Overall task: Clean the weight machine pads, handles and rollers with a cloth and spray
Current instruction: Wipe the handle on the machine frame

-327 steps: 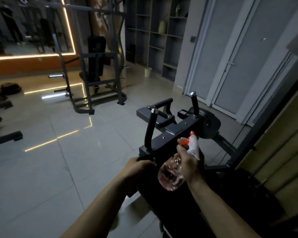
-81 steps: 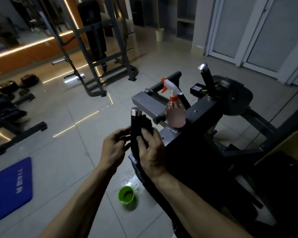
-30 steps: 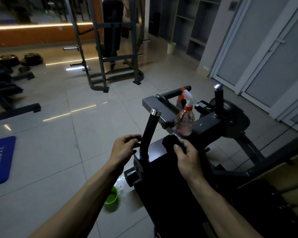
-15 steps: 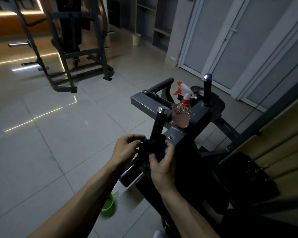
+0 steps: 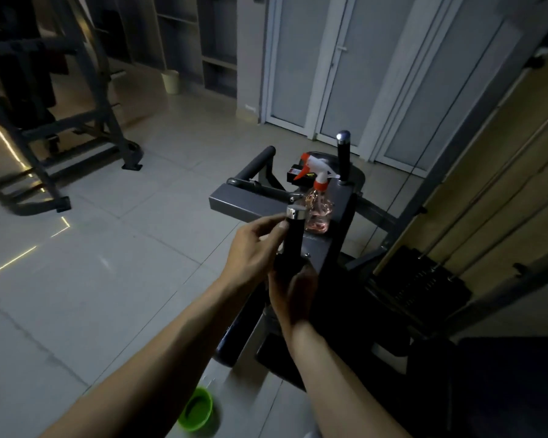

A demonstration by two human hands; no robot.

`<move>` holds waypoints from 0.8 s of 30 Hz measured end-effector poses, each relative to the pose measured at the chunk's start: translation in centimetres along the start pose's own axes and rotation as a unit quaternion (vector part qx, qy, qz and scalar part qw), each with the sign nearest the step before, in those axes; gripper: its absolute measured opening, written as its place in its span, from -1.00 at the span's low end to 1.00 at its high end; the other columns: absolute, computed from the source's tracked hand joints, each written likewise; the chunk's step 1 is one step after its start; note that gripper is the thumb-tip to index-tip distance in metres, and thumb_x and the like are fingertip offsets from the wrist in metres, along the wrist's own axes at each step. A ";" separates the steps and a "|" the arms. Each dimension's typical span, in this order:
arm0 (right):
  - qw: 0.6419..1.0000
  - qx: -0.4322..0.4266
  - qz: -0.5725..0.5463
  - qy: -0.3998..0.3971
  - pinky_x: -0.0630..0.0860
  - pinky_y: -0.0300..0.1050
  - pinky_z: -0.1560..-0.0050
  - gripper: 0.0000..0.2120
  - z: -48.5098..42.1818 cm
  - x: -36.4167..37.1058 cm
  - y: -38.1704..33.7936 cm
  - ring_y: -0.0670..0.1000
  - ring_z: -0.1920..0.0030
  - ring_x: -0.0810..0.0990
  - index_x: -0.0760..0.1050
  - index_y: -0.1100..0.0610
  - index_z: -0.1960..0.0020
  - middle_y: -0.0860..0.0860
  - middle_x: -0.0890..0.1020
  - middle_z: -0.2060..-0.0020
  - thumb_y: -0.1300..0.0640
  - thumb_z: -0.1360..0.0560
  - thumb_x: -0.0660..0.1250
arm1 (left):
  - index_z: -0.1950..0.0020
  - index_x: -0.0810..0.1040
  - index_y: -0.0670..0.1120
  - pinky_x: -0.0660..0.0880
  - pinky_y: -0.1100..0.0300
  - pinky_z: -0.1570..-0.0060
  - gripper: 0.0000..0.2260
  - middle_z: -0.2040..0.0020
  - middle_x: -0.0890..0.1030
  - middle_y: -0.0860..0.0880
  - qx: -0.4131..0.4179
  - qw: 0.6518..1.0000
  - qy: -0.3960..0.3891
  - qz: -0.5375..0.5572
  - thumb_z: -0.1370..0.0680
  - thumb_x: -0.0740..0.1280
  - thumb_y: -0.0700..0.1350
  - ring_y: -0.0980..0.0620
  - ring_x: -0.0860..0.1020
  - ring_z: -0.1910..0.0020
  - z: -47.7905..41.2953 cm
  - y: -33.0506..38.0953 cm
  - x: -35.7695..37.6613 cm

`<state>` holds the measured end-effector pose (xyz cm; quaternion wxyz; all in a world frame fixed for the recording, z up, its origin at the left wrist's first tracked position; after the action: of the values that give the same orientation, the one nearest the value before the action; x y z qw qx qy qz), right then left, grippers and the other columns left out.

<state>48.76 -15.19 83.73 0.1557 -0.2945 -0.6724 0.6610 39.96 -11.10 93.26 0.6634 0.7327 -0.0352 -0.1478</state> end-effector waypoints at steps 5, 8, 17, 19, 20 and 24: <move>0.950 0.109 -0.059 -0.286 0.62 -0.01 0.01 -0.82 -4.1 -3.3 -0.9 -0.01 0.13 0.71 0.70 -0.01 0.21 0.03 0.73 0.17 0.27 -0.35 0.55 | -0.12 0.70 0.10 0.53 0.44 0.08 -0.85 0.05 0.70 0.22 0.047 0.998 -0.034 -0.012 -0.65 0.34 0.01 0.32 0.65 0.02 -2.1 1.3 0.9; 0.925 0.152 -0.080 -0.339 0.64 0.01 -0.07 -0.75 -4.6 -4.0 -1.1 0.13 0.01 0.72 0.68 0.15 0.06 0.15 0.73 0.05 0.14 -0.28 0.57 | -0.20 0.71 -0.02 0.52 0.46 0.09 -0.79 0.04 0.70 0.20 0.058 0.996 -0.054 -0.045 -0.66 0.34 0.00 0.35 0.65 0.02 -2.5 1.2 0.3; 0.985 -0.057 0.109 0.120 0.54 -0.14 0.01 -0.51 1.9 1.9 -0.6 -0.07 0.02 0.57 0.55 0.15 -0.19 -0.02 0.57 0.00 -0.25 -0.57 0.22 | -0.22 0.68 -0.07 0.44 0.52 0.28 -0.78 0.06 0.64 0.23 0.058 0.995 -0.061 -0.056 -0.68 0.29 -0.05 0.42 0.60 0.19 -2.2 1.3 0.4; 0.992 0.011 0.126 -0.023 0.56 -0.06 -0.12 -0.55 0.1 0.3 -0.4 -0.10 -0.02 0.57 0.54 0.09 -0.18 -0.10 0.55 -0.04 -0.27 -0.56 0.31 | -0.21 0.68 -0.07 0.45 0.53 0.23 -0.78 0.07 0.63 0.26 0.049 0.995 -0.067 -0.058 -0.67 0.30 -0.05 0.45 0.60 0.12 -2.3 1.4 0.4; 0.984 0.036 0.131 -0.115 0.57 -0.03 -0.15 -0.61 -1.2 -1.0 -0.4 -0.09 -0.03 0.60 0.57 0.09 -0.15 -0.09 0.61 -0.03 -0.21 -0.55 0.38 | -0.21 0.68 -0.08 0.45 0.55 0.18 -0.78 0.06 0.64 0.26 0.048 0.995 -0.072 -0.058 -0.67 0.31 -0.05 0.46 0.59 0.08 -2.4 1.5 0.3; 0.907 0.190 -0.127 -0.354 0.63 -0.13 -0.07 -0.68 -3.6 -5.4 -2.9 0.03 -0.07 0.72 0.58 0.24 -0.28 0.08 0.73 -0.04 0.21 -0.55 0.47 | -0.22 0.68 -0.06 0.45 0.56 0.11 -0.78 -0.02 0.67 0.20 0.034 0.995 -0.080 -0.047 -0.67 0.30 -0.05 0.46 0.59 0.03 -2.3 1.8 0.2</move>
<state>54.57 -15.46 87.79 0.0434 0.0823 -0.5767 0.8116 41.00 -9.10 95.20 0.6257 0.7414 -0.0586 -0.2355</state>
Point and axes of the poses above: each hand's wrist, its own z-axis away from the middle knuckle, its own x-axis out of the palm, y = z × x, the point moved 1 cm from there along -z, towards the middle knuckle
